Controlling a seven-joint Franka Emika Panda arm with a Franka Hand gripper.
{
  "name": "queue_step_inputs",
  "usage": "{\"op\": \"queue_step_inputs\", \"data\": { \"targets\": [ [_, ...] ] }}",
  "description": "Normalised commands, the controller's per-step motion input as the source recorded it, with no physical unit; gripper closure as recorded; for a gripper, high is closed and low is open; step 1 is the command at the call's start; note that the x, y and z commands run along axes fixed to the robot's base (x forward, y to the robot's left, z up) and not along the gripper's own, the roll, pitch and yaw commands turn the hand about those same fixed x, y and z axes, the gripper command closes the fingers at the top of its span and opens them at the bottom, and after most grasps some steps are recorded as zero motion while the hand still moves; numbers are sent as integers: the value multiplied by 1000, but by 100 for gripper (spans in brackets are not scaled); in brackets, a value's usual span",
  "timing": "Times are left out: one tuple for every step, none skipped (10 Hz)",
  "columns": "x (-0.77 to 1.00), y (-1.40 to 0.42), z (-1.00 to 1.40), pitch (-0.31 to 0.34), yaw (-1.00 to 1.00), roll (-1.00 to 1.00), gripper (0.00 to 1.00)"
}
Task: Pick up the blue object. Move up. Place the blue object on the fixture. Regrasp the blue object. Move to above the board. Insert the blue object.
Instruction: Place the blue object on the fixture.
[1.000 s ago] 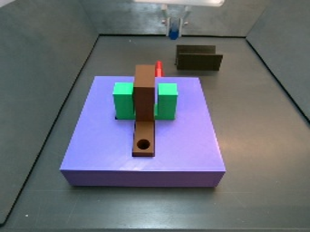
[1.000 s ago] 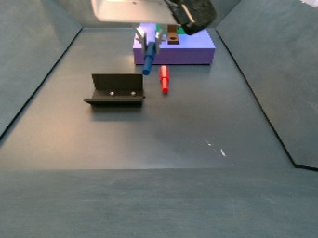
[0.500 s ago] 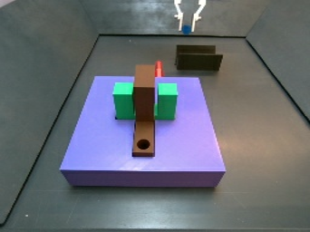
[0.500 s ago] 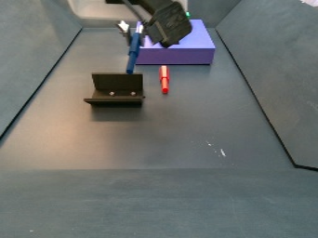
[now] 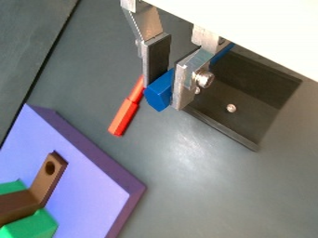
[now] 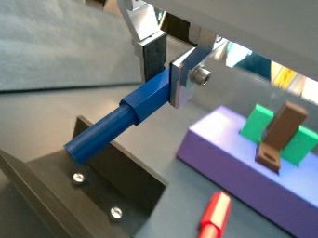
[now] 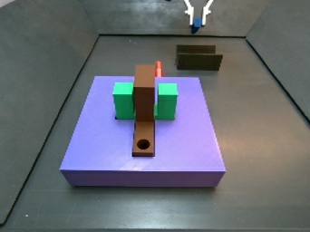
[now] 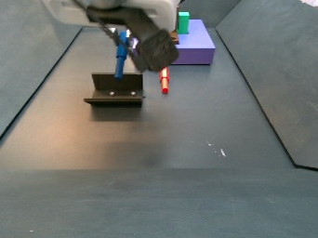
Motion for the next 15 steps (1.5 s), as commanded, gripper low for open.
{"op": "queue_step_inputs", "data": {
  "targets": [
    [257,203,-134,0,-37,-697,100],
    [23,0,-137,14,0,-117,100],
    [131,-120,-300,0,0,-106,100],
    [157,-126,-343,0,0,0,100],
    [71,-137,-286,0,57,157,100],
    [0,-77,-389,0,17,94,100],
    [0,0,-400,-117,0,0,100],
    [0,0,-343,-100,0,0,100],
    [0,34,-391,-180,0,-89,100],
    [17,66,-269,-163,0,-171,100],
    [111,63,-143,-163,6,-274,100],
    [371,17,-97,-3,329,-89,100],
    [217,14,-120,0,300,-14,100],
    [14,0,-94,0,171,0,100],
    [0,0,-140,0,114,46,100]
  ]
}}
